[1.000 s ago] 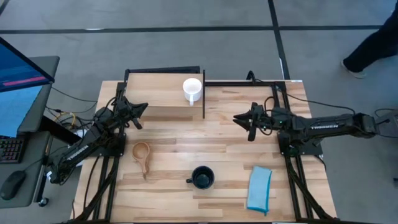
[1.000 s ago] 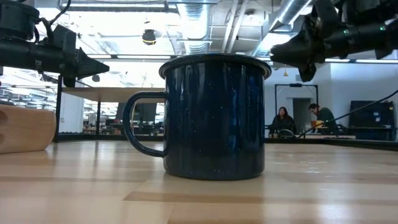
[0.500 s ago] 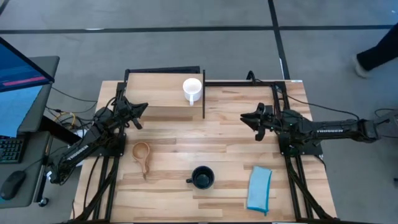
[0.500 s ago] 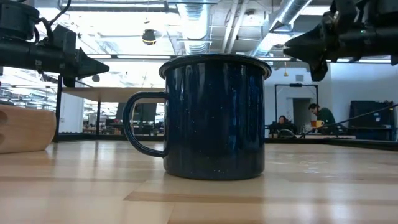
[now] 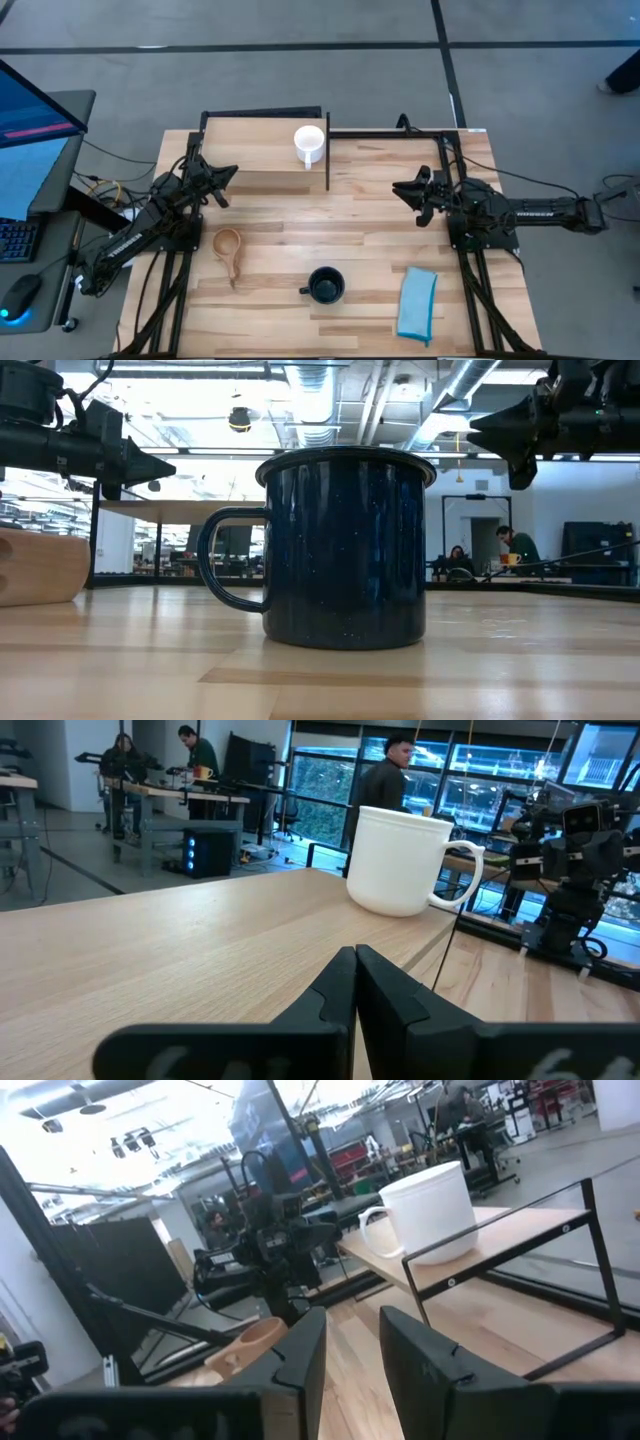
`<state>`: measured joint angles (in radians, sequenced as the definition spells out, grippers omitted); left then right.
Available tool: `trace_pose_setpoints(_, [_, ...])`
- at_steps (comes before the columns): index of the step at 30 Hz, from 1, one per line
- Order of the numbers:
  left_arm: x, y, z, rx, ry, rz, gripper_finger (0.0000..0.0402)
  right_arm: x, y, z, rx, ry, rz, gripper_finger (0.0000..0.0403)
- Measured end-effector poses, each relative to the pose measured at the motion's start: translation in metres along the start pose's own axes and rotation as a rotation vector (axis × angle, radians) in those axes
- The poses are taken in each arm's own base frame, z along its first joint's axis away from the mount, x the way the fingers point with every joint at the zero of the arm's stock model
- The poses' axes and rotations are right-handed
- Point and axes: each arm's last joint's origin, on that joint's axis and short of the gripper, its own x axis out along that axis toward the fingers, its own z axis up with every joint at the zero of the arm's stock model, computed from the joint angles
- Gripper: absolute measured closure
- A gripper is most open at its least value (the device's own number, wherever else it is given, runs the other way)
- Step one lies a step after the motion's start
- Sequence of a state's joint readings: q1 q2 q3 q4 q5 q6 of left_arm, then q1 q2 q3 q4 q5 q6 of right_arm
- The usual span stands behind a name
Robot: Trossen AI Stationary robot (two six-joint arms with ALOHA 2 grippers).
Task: Stack small to large cups/mugs on shelf
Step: Put the dark blue mug on the shelf
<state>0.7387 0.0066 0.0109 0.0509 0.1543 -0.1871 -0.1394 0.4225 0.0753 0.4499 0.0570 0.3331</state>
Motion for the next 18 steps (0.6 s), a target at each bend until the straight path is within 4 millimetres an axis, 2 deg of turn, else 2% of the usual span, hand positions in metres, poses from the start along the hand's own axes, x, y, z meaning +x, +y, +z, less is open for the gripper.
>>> trace_pose_setpoints(18, [0.0000,0.0001,-0.0001,0.007,0.000,0.002,0.0401,0.0002,0.0000,-0.0002,0.000,0.002,-0.001,0.0284])
